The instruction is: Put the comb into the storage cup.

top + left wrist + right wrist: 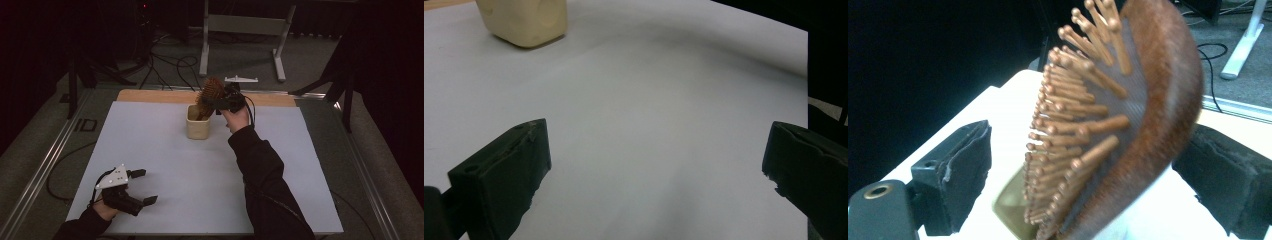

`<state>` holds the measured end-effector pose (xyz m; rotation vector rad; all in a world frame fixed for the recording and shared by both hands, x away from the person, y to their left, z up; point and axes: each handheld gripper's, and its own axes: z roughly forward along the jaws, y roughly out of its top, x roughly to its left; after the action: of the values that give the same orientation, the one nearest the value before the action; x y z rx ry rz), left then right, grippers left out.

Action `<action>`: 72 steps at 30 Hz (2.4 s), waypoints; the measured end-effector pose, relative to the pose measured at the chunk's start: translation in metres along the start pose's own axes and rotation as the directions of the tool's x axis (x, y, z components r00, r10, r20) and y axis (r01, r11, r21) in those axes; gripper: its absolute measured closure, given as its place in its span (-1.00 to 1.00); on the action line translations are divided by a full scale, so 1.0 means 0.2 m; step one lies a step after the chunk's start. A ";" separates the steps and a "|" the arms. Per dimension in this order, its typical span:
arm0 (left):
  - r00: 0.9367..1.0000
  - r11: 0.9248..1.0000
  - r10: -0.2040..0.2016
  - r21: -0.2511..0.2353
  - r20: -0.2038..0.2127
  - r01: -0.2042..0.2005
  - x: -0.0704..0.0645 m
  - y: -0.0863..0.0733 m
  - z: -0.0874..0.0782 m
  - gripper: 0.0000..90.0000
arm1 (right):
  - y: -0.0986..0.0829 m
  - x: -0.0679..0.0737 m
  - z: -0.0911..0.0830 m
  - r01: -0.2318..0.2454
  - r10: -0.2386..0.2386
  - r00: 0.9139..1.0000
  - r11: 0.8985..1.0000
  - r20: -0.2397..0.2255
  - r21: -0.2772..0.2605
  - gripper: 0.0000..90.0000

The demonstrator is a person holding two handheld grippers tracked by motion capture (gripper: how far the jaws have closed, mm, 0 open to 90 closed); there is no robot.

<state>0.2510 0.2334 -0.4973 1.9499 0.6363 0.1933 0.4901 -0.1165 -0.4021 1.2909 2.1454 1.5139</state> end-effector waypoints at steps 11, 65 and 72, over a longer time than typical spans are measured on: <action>1.000 1.000 0.001 0.001 -0.003 -0.001 0.00 0.00 0.00 -1.00 | -0.03 -0.04 -0.05 0.007 -0.007 1.000 1.000 0.007 -0.010 -0.80; 1.000 1.000 0.002 -0.002 -0.016 -0.002 0.00 0.00 0.00 -1.00 | -0.45 -0.15 -0.43 0.161 -0.158 0.986 0.986 -0.047 0.049 -0.81; 1.000 1.000 0.003 -0.001 -0.014 -0.003 0.00 0.00 0.00 -1.00 | -0.54 -0.15 -0.50 0.171 -0.168 0.984 0.984 -0.061 0.044 -0.81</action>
<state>0.2513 0.2339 -0.4973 1.9499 0.6425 0.2095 0.3905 -0.2148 -0.4566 1.0606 2.2769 1.4544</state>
